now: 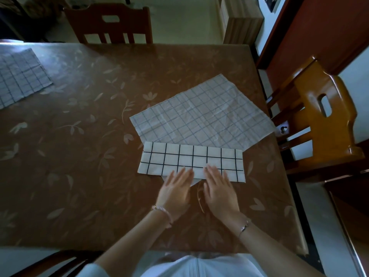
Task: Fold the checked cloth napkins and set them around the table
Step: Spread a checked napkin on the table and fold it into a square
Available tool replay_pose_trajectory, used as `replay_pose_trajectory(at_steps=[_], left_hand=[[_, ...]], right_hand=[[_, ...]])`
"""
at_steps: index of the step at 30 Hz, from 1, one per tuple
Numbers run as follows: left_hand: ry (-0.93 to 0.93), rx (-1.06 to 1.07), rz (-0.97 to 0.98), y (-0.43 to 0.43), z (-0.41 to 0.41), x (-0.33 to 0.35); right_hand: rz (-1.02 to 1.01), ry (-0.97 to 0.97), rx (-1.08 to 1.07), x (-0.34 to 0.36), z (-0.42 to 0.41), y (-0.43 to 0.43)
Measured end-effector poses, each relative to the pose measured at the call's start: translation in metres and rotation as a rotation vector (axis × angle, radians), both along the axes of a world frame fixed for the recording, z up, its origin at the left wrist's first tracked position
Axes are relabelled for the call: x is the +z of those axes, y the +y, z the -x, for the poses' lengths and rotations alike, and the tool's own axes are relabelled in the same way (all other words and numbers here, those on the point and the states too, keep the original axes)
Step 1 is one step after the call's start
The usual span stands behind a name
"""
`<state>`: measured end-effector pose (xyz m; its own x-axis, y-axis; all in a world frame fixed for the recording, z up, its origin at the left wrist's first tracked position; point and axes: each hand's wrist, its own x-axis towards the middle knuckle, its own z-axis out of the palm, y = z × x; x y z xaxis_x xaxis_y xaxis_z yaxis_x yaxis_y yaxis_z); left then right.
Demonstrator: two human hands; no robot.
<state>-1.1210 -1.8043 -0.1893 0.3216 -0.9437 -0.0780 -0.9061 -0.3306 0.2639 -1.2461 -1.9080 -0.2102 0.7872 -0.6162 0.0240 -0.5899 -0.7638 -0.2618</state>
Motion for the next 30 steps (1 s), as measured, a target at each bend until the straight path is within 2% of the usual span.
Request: replay_pose_trajectory(at_steps=[5, 16, 20, 23, 26, 30], left_hand=[[0.023, 0.051, -0.114, 0.012, 0.021, -0.017], [-0.103, 0.319, -0.166, 0.08, -0.059, -0.017], [-0.132, 0.318, -0.141, 0.084, -0.065, -0.016], [-0.189, 0.344, -0.048, 0.07, -0.06, -0.011], [-0.207, 0.28, 0.023, 0.046, -0.046, -0.006], [-0.113, 0.087, 0.112, 0.009, -0.014, -0.002]], right_hand=[[-0.043, 0.134, 0.037, -0.019, 0.008, 0.016], [-0.024, 0.18, -0.024, -0.021, 0.062, -0.016], [-0.04, 0.137, -0.025, -0.018, 0.067, -0.02], [0.003, 0.014, -0.077, -0.013, 0.059, -0.024], [0.049, -0.023, -0.099, -0.006, 0.05, -0.032], [0.075, -0.011, -0.07, -0.003, 0.042, -0.042]])
